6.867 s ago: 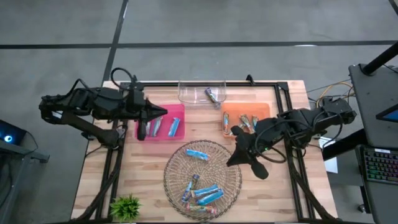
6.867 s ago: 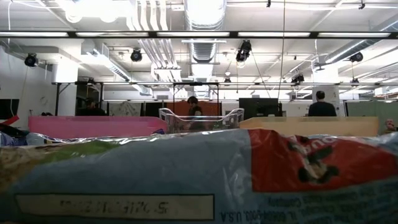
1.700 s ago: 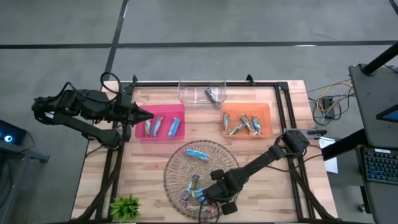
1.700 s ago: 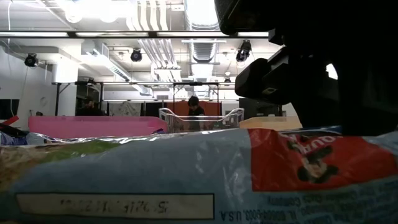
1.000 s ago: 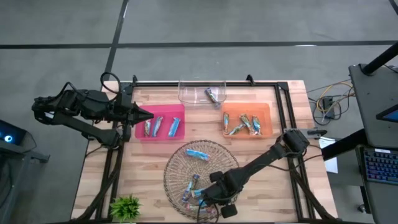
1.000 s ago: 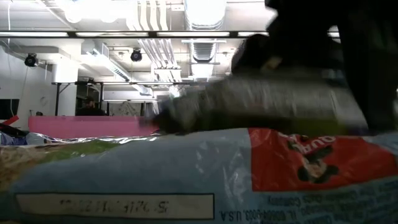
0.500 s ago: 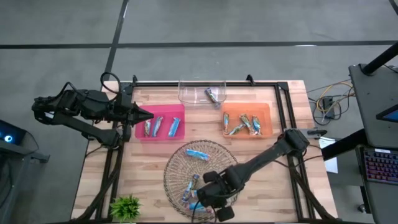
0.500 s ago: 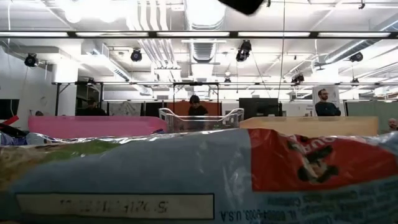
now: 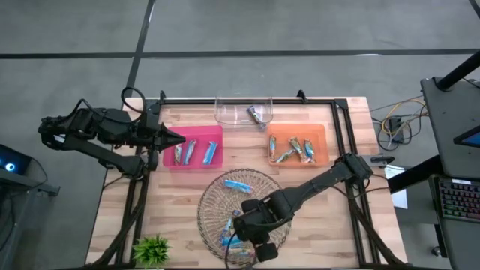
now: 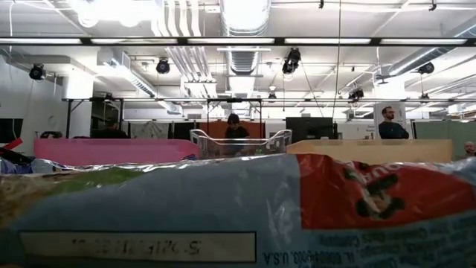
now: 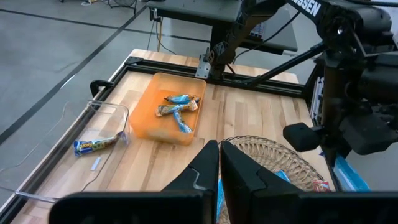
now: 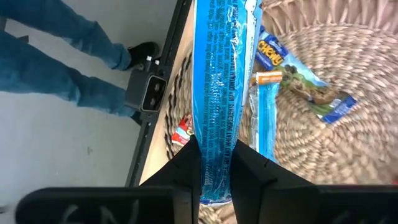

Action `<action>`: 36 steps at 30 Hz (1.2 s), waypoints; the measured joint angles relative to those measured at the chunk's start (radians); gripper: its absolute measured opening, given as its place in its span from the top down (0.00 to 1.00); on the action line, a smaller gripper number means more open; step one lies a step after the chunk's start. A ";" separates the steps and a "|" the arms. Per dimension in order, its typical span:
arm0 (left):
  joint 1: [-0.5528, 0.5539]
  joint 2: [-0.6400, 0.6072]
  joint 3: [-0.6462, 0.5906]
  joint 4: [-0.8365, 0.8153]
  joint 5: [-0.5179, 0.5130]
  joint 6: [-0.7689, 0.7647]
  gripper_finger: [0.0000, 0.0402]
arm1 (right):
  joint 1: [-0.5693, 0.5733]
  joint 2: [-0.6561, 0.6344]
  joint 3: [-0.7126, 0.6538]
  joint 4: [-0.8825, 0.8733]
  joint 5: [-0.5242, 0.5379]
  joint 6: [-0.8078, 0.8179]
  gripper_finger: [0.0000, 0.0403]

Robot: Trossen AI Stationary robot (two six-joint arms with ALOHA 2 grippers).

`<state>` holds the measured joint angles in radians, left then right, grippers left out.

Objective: Pick and place Granola Bars by type
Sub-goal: Put the blue granola bar into the transparent bin

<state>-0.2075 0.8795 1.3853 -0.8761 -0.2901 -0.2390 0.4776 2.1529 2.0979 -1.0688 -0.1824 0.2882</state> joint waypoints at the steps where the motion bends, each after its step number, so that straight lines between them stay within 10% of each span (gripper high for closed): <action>1: 0.000 0.000 0.000 0.000 0.000 0.000 1.00 | -0.004 0.000 0.010 -0.013 0.000 0.000 0.87; 36: 0.000 -0.031 0.000 0.000 0.000 0.027 1.00 | -0.350 -0.182 0.252 -0.344 0.113 -0.200 0.87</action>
<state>-0.2073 0.8488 1.3853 -0.8757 -0.2900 -0.2115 0.1277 1.9712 2.3501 -1.4132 -0.0697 0.0885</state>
